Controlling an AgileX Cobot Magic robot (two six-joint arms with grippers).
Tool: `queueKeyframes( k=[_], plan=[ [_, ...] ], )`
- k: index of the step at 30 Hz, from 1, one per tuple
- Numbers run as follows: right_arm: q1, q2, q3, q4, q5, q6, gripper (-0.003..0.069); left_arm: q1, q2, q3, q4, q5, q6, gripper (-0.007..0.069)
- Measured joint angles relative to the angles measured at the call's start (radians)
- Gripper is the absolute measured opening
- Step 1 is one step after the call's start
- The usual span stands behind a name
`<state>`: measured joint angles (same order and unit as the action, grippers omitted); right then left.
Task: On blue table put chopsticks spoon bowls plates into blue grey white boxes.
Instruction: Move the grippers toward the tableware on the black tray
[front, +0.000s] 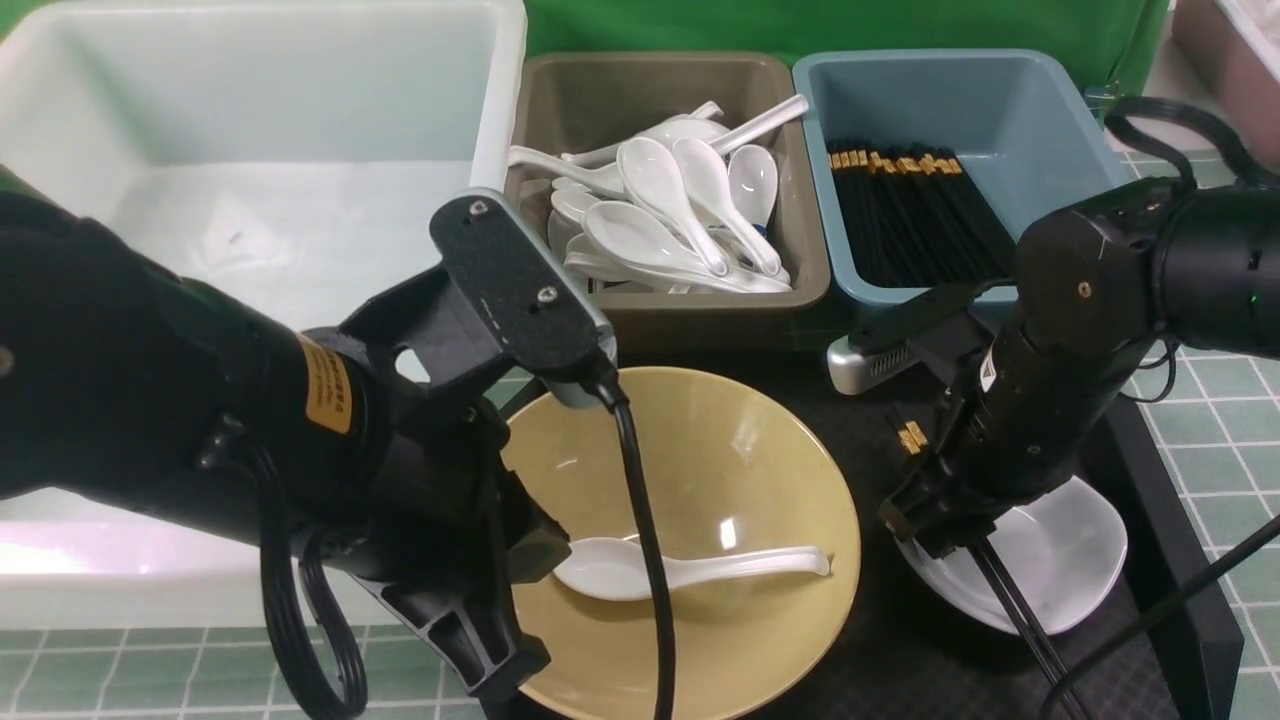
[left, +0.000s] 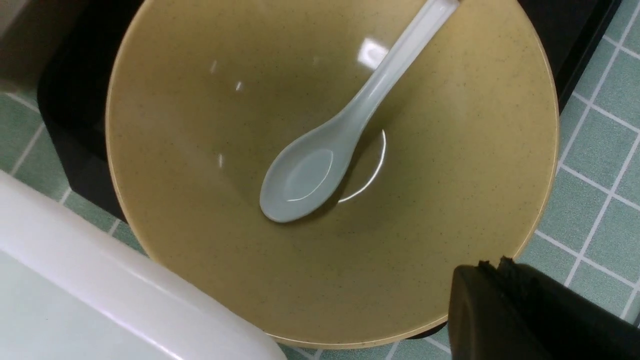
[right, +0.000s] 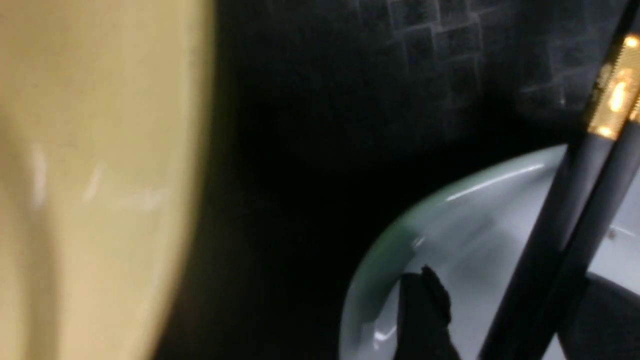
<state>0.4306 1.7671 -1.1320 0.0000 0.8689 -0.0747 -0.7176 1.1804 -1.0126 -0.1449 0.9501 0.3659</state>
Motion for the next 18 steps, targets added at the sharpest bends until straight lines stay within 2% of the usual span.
queueKeyframes(
  k=[4, 8, 15, 18],
  plan=[
    [0.0, 0.001, -0.001, 0.0, -0.005, 0.003, 0.0299, 0.0, 0.0, 0.0, 0.007, -0.005, 0.0, 0.0001],
    [0.0, 0.001, -0.001, 0.0, -0.005, 0.007, 0.0169, 0.0, 0.0, 0.0, 0.007, -0.019, -0.007, 0.0001],
    [0.0, -0.032, -0.029, 0.0, 0.04, 0.007, 0.0169, 0.0, 0.0, 0.0, -0.007, -0.091, -0.021, 0.0001],
    [0.0, -0.102, -0.094, -0.013, 0.052, -0.01, 0.0169, 0.0, 0.0, 0.0, -0.038, -0.192, -0.048, 0.0001]
  ],
)
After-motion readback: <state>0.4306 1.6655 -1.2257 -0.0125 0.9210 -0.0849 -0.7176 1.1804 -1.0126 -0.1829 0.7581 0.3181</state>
